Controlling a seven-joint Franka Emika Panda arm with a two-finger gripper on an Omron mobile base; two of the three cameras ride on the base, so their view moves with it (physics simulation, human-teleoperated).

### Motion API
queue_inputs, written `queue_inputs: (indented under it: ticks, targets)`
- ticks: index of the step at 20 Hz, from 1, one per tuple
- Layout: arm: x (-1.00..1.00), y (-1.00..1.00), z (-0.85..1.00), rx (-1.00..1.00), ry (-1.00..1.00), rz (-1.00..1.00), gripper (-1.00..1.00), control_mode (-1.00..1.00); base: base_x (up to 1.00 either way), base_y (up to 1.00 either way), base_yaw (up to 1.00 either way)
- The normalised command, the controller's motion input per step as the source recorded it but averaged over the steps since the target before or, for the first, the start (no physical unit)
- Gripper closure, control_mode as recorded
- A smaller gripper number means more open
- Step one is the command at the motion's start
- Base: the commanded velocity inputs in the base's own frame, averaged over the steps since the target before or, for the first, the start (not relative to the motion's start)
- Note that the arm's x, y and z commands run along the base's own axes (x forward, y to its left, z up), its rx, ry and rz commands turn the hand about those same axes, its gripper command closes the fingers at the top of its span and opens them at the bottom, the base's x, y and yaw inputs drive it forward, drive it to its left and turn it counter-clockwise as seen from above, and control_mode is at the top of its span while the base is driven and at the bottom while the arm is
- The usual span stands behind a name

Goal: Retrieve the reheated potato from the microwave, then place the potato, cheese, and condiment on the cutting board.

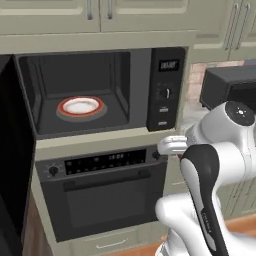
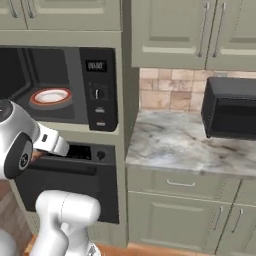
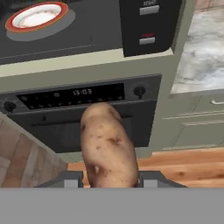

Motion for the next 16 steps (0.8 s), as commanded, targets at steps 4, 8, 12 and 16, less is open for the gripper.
queue_inputs:
  ticks: [4,8,12,16]
  targets:
    - [0.00,0.00,0.00,0.00,0.00,0.00,1.00,1.00,0.07,-0.76,-0.07]
    - [0.00,0.00,0.00,0.00,0.00,0.00,1.00,1.00,0.08,-0.77,-0.06]
    - [0.00,0.00,0.00,0.00,0.00,0.00,1.00,1.00,0.08,-0.77,-0.05]
    - [0.00,0.00,0.00,0.00,0.00,0.00,1.00,1.00,0.12,-0.76,-0.04]
